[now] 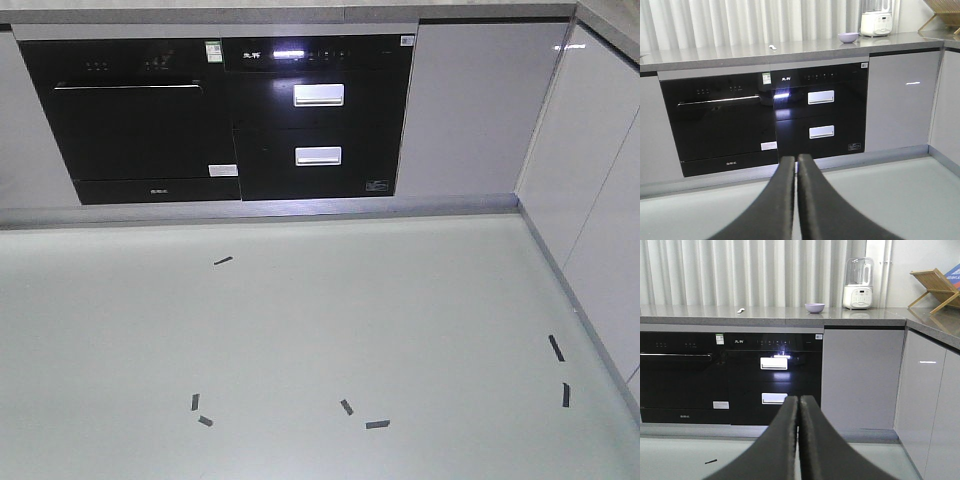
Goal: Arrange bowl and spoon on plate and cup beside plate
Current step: 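Drive the base toward the grey countertop with both grippers closed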
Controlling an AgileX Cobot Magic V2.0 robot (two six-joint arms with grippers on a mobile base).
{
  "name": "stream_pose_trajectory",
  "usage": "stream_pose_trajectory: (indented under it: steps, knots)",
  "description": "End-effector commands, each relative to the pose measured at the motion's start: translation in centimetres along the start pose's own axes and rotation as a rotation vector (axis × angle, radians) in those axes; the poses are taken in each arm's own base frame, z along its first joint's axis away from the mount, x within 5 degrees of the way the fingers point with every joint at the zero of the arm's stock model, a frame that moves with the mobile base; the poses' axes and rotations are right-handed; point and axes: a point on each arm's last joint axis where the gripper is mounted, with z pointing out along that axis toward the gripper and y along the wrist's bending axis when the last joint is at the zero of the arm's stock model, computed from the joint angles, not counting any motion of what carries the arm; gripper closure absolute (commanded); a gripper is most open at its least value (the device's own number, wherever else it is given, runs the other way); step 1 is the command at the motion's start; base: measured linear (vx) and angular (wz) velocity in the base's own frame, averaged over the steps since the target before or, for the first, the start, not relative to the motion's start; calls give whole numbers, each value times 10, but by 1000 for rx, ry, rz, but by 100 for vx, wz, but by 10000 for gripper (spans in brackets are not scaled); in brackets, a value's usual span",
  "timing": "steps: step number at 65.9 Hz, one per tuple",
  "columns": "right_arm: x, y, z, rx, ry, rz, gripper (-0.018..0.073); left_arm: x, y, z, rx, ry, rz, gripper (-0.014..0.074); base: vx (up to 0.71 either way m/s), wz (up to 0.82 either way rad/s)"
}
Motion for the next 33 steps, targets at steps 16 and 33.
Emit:
stream_pose_trajectory:
  steps: [16,33]
  knots:
    - [-7,-1,-1,16,-81,-13,561,2,-1,0,12,-62,-11,603,1,-1]
    - [-7,-1,-1,16,-81,-13,561,2,-1,0,12,-62,-11,603,3,1]
